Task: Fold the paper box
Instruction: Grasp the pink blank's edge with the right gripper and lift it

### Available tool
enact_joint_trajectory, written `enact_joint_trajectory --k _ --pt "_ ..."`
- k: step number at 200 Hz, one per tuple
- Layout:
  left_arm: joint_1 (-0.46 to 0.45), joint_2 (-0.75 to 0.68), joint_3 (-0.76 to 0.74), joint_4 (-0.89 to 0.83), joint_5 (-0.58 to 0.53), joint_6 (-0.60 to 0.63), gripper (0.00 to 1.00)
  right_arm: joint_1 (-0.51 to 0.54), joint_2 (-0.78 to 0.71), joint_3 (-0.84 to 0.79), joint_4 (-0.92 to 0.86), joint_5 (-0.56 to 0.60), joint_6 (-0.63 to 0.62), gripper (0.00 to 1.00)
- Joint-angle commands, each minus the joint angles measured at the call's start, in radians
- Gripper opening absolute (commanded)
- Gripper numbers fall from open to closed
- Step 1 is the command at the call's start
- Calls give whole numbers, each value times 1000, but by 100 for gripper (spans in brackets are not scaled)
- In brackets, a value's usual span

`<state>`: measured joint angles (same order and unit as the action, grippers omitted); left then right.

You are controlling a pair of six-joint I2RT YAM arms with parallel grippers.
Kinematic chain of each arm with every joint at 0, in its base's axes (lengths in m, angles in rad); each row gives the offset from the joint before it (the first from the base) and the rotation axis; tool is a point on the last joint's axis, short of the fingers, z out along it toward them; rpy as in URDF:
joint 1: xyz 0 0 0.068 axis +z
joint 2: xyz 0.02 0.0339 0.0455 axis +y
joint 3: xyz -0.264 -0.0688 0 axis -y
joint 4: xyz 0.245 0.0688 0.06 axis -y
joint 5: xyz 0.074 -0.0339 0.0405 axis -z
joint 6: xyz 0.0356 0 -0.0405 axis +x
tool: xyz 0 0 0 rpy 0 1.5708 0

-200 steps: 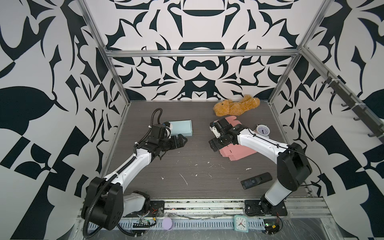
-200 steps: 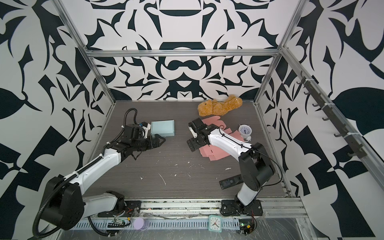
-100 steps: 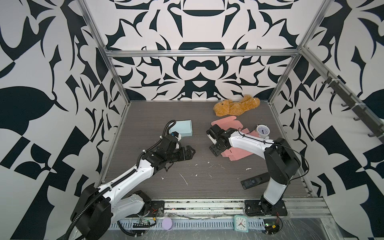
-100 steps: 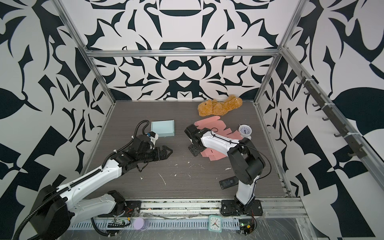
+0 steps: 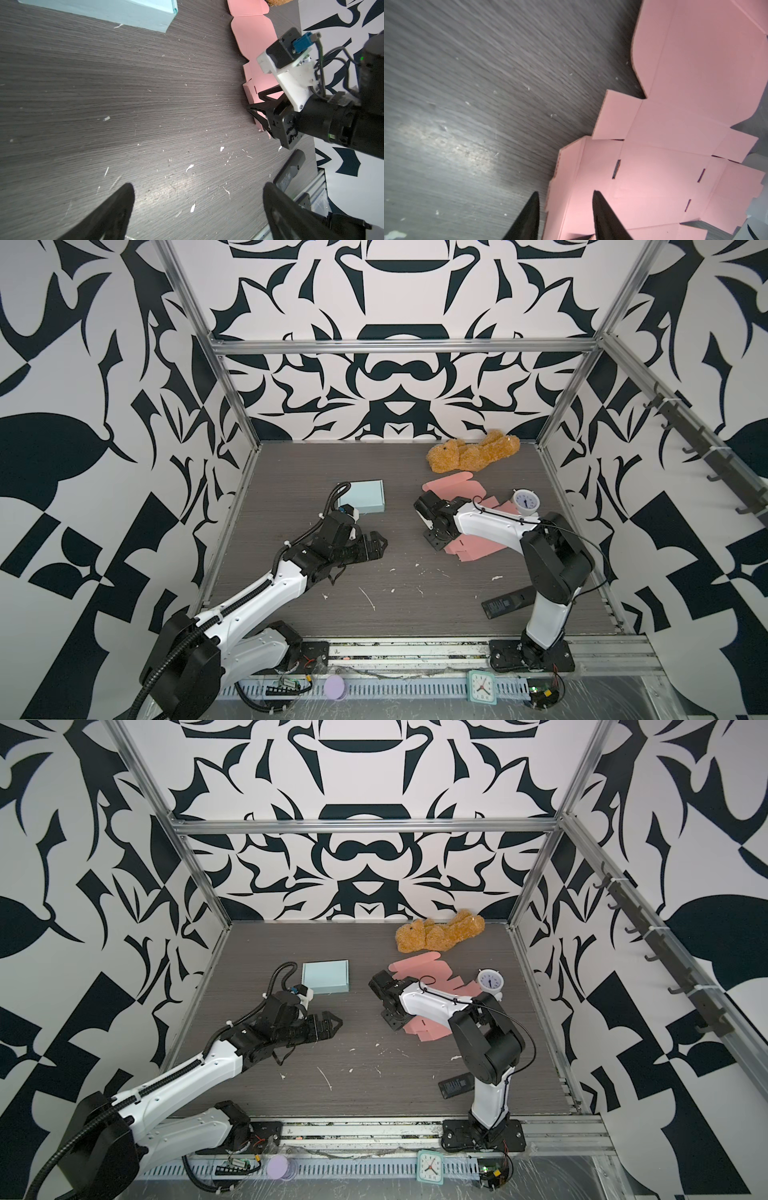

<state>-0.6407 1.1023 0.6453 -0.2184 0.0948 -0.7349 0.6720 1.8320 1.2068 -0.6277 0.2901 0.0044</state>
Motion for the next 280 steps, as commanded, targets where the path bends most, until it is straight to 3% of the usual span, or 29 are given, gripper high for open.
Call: enact_joint_trajectory --k 1,154,191,233,280 --pt "-2 -12 9 -22 -9 -7 99 3 -22 5 -7 42 2 42" --pt "-2 -29 23 -51 -20 6 99 4 -101 -39 -30 35 6 15" --pt "-1 -29 23 -56 -27 9 99 4 -154 -45 -46 52 6 3" --pt "-1 -29 26 -64 -37 26 99 3 -223 -52 -71 40 22 1" --pt "15 -37 24 -63 -40 44 99 1 -411 -79 -60 -21 48 0"
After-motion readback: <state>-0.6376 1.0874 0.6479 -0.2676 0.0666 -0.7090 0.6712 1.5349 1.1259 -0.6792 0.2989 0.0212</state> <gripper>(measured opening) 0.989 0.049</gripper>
